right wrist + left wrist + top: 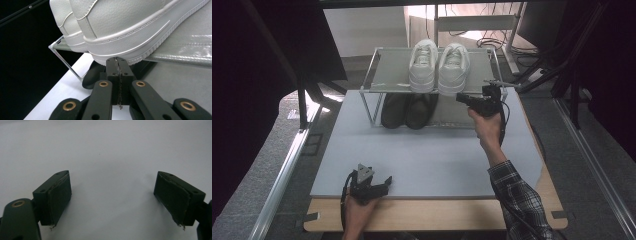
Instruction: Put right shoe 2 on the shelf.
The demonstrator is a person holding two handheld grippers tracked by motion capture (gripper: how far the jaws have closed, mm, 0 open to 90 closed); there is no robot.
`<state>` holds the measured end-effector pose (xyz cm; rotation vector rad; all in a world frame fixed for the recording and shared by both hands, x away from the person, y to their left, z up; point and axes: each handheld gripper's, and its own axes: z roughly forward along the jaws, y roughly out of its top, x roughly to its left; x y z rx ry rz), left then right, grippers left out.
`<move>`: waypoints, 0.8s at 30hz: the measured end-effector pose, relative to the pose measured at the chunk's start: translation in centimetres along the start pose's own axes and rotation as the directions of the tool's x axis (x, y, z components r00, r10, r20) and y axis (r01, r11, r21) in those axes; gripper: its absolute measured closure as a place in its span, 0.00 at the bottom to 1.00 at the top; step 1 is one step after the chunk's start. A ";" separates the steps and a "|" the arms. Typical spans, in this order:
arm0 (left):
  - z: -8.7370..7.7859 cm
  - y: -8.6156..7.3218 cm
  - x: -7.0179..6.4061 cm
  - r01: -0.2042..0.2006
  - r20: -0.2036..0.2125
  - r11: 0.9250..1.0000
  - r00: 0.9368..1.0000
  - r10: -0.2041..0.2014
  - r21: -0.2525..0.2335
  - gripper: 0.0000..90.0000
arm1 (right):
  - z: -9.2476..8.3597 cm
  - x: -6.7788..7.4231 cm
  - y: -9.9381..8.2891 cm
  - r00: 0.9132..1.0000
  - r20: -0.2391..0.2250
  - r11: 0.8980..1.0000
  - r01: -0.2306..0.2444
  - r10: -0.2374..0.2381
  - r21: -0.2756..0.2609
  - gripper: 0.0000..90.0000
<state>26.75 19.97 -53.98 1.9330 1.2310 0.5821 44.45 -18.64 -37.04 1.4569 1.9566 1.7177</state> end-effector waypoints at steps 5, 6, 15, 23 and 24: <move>0.0 0.0 0.0 0.000 0.000 1.000 1.000 0.000 0.000 0.16 | 0.8 0.1 0.2 1.000 0.011 1.000 0.002 -0.002 -0.007 1.00; 0.0 0.0 0.0 0.000 0.000 1.000 1.000 0.000 0.000 0.16 | 1.0 0.1 0.2 1.000 0.012 1.000 -0.002 0.002 -0.006 1.00; 0.0 0.0 0.0 0.000 0.000 1.000 1.000 0.000 -0.001 0.16 | 2.0 0.2 0.3 0.999 0.035 1.000 0.002 -0.001 -0.015 1.00; 0.0 0.0 0.0 0.000 0.000 1.000 1.000 0.000 -0.001 0.16 | 2.1 0.1 0.3 1.000 0.030 1.000 -0.004 0.004 -0.013 1.00; 0.0 0.0 0.0 0.000 0.000 1.000 1.000 0.000 -0.001 0.16 | 2.0 0.1 0.4 1.000 0.026 1.000 -0.008 0.008 -0.010 1.00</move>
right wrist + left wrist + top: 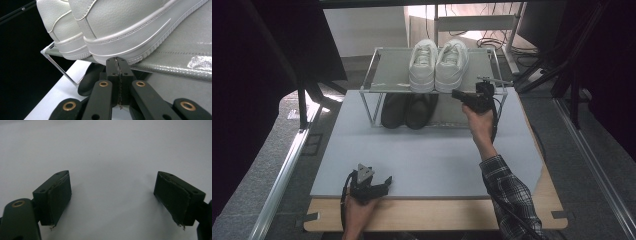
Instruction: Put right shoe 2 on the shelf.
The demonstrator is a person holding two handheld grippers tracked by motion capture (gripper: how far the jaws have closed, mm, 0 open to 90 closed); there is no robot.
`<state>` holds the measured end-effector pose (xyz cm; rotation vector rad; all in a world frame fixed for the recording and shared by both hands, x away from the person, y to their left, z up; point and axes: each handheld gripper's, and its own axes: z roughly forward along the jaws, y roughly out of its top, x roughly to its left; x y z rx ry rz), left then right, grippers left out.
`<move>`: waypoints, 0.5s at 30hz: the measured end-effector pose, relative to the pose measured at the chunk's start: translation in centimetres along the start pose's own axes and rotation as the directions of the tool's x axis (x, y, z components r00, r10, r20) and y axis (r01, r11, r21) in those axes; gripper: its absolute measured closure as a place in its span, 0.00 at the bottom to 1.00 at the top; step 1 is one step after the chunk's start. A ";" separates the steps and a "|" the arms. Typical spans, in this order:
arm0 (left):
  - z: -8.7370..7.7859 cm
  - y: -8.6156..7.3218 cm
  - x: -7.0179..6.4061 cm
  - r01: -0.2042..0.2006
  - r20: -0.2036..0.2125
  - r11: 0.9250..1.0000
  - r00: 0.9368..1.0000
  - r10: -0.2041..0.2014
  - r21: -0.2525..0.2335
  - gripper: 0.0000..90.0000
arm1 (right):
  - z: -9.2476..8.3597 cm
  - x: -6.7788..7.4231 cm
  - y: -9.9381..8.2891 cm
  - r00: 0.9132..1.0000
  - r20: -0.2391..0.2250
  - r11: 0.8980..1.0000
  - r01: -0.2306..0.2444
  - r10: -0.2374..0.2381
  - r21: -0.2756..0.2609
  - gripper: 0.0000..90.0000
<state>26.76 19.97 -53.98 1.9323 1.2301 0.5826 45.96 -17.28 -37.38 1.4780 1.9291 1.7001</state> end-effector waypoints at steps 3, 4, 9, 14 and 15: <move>0.0 0.0 0.0 0.000 0.000 1.000 1.000 0.000 0.000 0.16 | -0.1 0.0 0.1 1.000 -0.001 1.000 0.002 -0.002 0.007 1.00; 0.0 0.0 0.0 0.000 0.000 1.000 1.000 0.000 0.000 0.16 | -0.1 0.0 0.1 1.000 -0.003 1.000 0.003 -0.003 0.008 1.00; 0.0 0.0 0.0 0.000 0.000 1.000 1.000 0.000 0.000 0.16 | -0.2 0.3 0.1 1.000 -0.018 1.000 0.013 -0.013 0.014 0.99; 0.0 0.0 0.0 0.000 0.000 1.000 1.000 0.000 0.001 0.16 | -0.4 0.5 0.0 0.999 -0.029 1.000 0.019 -0.019 0.022 0.97; 0.0 0.0 0.0 0.000 0.000 1.000 1.000 0.000 0.001 0.16 | -0.5 0.5 -0.1 0.999 -0.029 0.999 0.022 -0.022 0.026 0.97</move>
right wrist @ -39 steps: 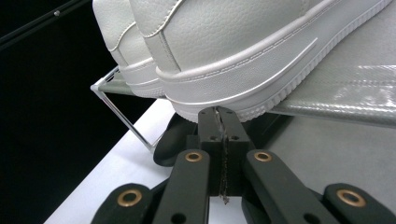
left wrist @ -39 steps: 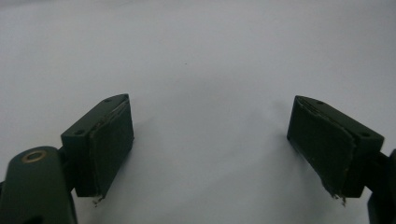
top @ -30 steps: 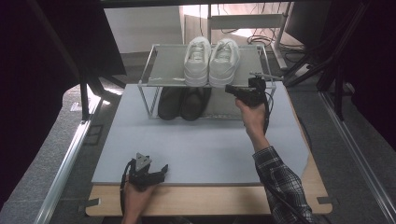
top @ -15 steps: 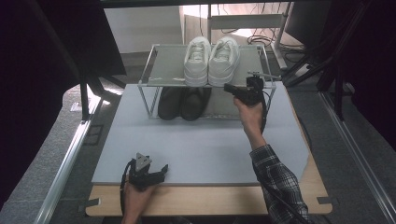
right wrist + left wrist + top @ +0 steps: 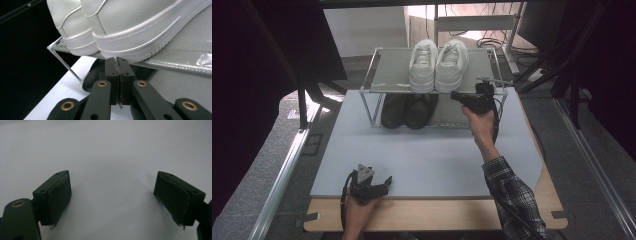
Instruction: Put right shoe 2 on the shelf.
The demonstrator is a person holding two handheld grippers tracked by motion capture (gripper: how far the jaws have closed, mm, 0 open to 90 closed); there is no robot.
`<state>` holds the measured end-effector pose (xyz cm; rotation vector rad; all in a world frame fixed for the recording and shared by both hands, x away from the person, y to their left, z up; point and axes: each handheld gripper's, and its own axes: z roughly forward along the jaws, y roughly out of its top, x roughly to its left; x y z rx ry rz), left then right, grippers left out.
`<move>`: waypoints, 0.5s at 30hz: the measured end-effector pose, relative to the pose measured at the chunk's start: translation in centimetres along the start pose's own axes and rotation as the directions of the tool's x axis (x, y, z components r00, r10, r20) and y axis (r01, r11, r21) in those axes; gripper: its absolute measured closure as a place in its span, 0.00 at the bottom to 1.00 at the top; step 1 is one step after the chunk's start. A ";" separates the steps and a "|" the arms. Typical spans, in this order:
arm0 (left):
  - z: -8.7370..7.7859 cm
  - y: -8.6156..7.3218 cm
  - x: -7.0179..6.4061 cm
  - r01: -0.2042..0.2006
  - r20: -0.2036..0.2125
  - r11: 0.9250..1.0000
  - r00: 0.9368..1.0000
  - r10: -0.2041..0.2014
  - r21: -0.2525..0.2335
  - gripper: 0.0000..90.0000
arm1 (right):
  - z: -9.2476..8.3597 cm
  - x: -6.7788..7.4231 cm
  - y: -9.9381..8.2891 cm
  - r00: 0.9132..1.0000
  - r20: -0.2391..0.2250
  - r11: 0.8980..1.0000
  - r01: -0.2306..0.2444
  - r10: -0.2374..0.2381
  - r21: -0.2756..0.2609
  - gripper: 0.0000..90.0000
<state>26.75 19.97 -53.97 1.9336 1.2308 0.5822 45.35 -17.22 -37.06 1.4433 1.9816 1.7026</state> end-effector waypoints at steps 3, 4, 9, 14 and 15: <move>0.0 0.0 0.0 0.000 0.000 1.000 1.000 0.000 0.000 0.16 | -0.2 0.0 -0.1 1.000 -0.005 1.000 0.008 -0.008 0.005 0.96; 0.0 0.0 0.0 0.000 0.000 1.000 1.000 0.000 0.000 0.16 | -0.3 0.0 -0.2 1.000 -0.005 1.000 0.013 -0.013 0.004 0.95; 0.0 0.0 0.0 0.000 0.000 1.000 1.000 0.000 -0.001 0.16 | -0.9 0.1 -0.3 0.999 -0.007 0.999 0.033 -0.033 0.012 0.93; 0.0 0.0 0.0 0.000 -0.001 1.000 1.000 0.000 -0.001 0.16 | -1.4 0.0 -0.6 0.999 -0.004 0.998 0.052 -0.052 0.019 0.90; 0.0 0.0 0.0 0.000 0.000 1.000 1.000 0.000 -0.001 0.16 | -1.5 0.0 -0.6 0.999 -0.005 0.998 0.052 -0.052 0.022 0.89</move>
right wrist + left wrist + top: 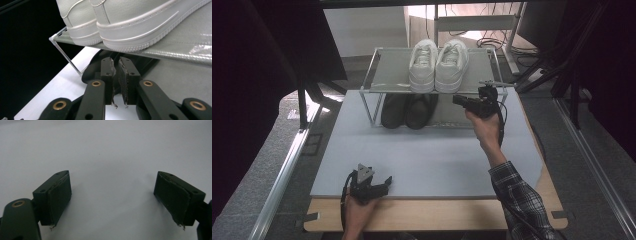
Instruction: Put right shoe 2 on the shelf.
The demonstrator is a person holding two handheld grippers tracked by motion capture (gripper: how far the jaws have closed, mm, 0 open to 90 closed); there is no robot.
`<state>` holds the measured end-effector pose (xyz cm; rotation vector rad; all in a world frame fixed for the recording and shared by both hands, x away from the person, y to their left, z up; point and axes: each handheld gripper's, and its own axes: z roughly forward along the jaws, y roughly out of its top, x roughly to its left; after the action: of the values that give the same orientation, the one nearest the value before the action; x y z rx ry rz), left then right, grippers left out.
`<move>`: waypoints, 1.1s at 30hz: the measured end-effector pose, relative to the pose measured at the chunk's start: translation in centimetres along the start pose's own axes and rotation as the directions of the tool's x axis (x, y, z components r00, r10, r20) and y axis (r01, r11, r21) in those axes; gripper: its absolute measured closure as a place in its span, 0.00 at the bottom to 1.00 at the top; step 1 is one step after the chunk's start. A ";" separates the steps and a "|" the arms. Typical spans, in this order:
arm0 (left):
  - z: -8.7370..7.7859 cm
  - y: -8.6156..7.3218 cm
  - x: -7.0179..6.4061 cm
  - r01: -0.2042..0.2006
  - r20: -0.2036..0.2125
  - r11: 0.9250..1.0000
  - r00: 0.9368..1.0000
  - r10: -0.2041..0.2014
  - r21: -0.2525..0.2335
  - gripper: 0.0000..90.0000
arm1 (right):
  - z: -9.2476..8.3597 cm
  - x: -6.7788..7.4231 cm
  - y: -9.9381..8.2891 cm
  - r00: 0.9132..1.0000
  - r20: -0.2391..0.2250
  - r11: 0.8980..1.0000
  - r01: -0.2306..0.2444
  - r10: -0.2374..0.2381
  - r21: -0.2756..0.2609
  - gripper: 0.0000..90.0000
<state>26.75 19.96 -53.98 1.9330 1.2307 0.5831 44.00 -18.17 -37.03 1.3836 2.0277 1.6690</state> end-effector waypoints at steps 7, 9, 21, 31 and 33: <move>0.0 0.0 0.0 0.000 0.000 1.000 1.000 0.000 0.000 0.16 | -0.7 0.1 -0.4 0.999 0.011 0.999 0.033 -0.033 0.010 0.80; 0.0 0.0 0.0 0.000 0.000 1.000 1.000 0.000 0.000 0.16 | -0.9 0.2 -0.5 0.999 0.013 0.999 0.046 -0.046 0.016 0.78; 0.0 0.0 0.0 0.001 0.000 1.000 1.000 -0.001 -0.001 0.16 | -2.1 0.7 -1.1 0.991 0.032 0.991 0.126 -0.127 0.034 0.55; 0.0 0.0 0.0 0.001 0.000 1.000 1.000 -0.001 -0.001 0.16 | -3.0 0.9 -2.0 0.976 0.051 0.975 0.208 -0.213 0.074 0.47; 0.0 0.0 0.0 0.001 0.000 1.000 1.000 -0.001 -0.001 0.16 | -3.2 0.9 -2.2 0.973 0.052 0.972 0.221 -0.225 0.078 0.45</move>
<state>26.74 19.94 -53.98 1.9311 1.2315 0.5831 40.31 -19.55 -37.37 1.1603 2.1375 1.4565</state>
